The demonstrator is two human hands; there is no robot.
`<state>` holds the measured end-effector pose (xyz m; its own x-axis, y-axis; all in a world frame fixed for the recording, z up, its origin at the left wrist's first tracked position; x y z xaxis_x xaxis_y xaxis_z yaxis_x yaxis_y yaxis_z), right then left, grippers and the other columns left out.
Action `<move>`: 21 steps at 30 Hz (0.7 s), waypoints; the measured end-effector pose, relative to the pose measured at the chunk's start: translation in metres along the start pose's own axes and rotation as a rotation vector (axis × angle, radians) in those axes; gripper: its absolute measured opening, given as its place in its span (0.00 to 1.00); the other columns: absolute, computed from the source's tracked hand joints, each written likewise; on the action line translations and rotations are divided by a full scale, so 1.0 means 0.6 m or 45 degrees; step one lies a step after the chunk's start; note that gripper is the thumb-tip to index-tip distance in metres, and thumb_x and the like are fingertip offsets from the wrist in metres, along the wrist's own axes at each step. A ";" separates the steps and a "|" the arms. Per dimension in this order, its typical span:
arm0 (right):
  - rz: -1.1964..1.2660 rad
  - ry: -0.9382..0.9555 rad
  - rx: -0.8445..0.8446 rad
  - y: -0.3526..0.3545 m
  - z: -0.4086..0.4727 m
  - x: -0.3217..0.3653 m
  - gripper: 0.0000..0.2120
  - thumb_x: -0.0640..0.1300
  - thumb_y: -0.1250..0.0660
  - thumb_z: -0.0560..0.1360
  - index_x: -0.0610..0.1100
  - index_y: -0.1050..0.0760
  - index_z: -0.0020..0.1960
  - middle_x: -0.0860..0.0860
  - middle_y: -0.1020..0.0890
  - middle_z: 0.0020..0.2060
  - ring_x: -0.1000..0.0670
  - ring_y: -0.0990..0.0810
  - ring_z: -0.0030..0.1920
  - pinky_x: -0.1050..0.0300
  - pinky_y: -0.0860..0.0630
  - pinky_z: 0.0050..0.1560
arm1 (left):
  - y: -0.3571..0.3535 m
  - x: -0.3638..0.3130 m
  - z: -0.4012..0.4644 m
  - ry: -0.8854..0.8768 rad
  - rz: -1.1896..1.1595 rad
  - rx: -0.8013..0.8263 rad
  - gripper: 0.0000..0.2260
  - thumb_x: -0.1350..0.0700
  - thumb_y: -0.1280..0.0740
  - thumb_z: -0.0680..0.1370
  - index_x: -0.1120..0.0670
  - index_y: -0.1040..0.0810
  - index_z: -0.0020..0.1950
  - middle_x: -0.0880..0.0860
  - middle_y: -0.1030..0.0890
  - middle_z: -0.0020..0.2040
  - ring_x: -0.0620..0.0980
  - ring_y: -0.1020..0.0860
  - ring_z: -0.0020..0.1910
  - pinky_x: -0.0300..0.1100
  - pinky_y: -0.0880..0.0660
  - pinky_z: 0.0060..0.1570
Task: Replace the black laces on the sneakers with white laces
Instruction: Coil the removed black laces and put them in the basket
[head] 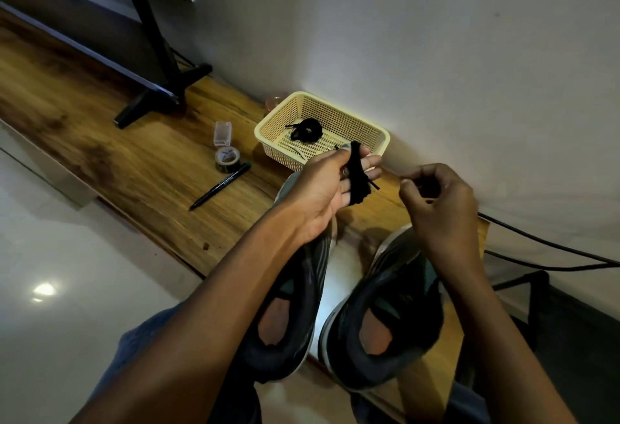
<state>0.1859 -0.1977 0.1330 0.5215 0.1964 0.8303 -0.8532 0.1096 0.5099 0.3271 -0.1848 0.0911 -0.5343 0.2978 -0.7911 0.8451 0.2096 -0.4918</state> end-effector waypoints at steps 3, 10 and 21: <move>0.035 0.056 0.129 -0.022 -0.005 0.011 0.03 0.39 0.31 0.75 0.46 0.22 0.47 0.55 0.20 0.40 0.60 0.22 0.39 0.74 0.29 0.37 | -0.010 0.007 -0.002 0.017 0.028 0.052 0.13 0.56 0.48 0.84 0.54 0.27 0.45 0.61 0.22 0.62 0.52 0.20 0.49 0.44 0.25 0.53; -0.166 0.176 0.160 -0.038 -0.011 0.025 0.07 0.39 0.30 0.74 0.49 0.25 0.45 0.53 0.23 0.41 0.57 0.24 0.39 0.68 0.31 0.37 | -0.011 0.010 -0.004 0.041 0.028 0.069 0.13 0.56 0.48 0.84 0.54 0.26 0.46 0.61 0.21 0.61 0.51 0.20 0.49 0.41 0.24 0.50; 0.300 -0.091 -0.033 -0.016 -0.019 0.022 0.01 0.38 0.31 0.73 0.41 0.21 0.45 0.50 0.19 0.36 0.55 0.21 0.36 0.66 0.25 0.36 | 0.014 -0.012 -0.002 -0.269 0.409 -0.246 0.14 0.59 0.43 0.83 0.53 0.20 0.43 0.56 0.16 0.49 0.54 0.17 0.49 0.48 0.22 0.50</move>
<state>0.2009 -0.1853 0.1364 0.3064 0.1504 0.9399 -0.9509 0.0941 0.2950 0.3379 -0.1843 0.0929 -0.2119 0.1834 -0.9599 0.9379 0.3142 -0.1470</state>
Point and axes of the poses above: each hand's wrist, its own z-axis towards the middle knuckle, its own y-axis out of the back of the hand, x = y × z, the point moved 9 cm from there along z, towards the middle knuckle
